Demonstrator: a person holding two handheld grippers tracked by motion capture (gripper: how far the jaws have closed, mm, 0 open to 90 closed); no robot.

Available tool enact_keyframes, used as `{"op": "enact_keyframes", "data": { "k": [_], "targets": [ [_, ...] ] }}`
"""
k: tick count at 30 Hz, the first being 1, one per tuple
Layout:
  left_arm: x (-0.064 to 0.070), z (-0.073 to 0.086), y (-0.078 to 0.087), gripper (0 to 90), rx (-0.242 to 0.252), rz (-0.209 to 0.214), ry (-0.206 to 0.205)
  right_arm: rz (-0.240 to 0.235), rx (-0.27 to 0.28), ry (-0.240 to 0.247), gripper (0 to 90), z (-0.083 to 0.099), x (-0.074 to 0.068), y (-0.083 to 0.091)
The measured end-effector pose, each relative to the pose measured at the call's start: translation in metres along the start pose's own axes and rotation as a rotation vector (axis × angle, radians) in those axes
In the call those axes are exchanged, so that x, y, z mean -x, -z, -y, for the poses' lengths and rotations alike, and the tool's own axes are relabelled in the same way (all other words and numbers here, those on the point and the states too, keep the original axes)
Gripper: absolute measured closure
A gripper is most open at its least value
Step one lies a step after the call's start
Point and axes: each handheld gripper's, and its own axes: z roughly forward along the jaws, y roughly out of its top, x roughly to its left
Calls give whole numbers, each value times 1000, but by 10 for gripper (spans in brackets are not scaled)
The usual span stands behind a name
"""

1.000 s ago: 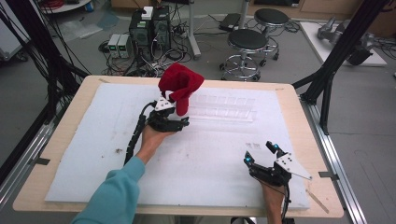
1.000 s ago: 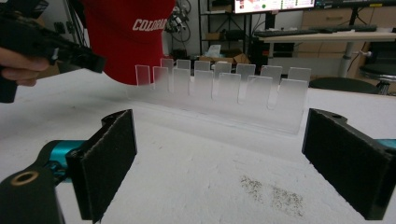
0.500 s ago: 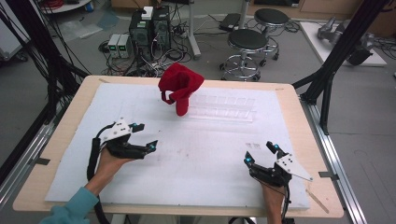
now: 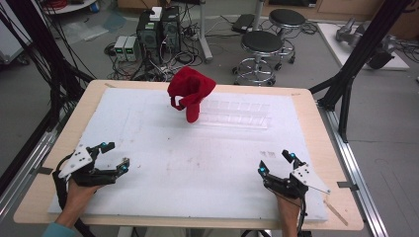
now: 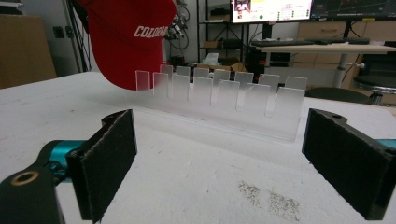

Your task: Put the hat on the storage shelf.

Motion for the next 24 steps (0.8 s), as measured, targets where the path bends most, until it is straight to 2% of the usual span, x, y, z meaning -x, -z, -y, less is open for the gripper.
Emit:
{"op": "enact_keyframes", "data": {
  "k": [1, 3, 4, 6, 13, 18, 24],
  "targets": [
    [-1, 4, 3, 151, 27, -9, 8, 0, -2, 5, 91, 0, 0, 0],
    [-1, 8, 5, 152, 38, -21, 15, 1, -5, 5, 91, 0, 0, 0],
    [-1, 9, 6, 152, 62, -34, 21, 2, -5, 8, 91, 0, 0, 0],
    [-1, 10, 8, 153, 78, -34, 29, 4, -5, 9, 91, 0, -1, -1],
    [-2, 12, 9, 156, 98, -59, 44, 8, -11, 9, 91, 0, -1, -1],
    [1, 12, 11, 157, 115, -71, 22, 6, -3, 15, 91, 0, -2, 0],
    [1, 13, 11, 159, 121, -73, 19, 10, 11, 7, 91, 0, 0, 1]
  ]
}}
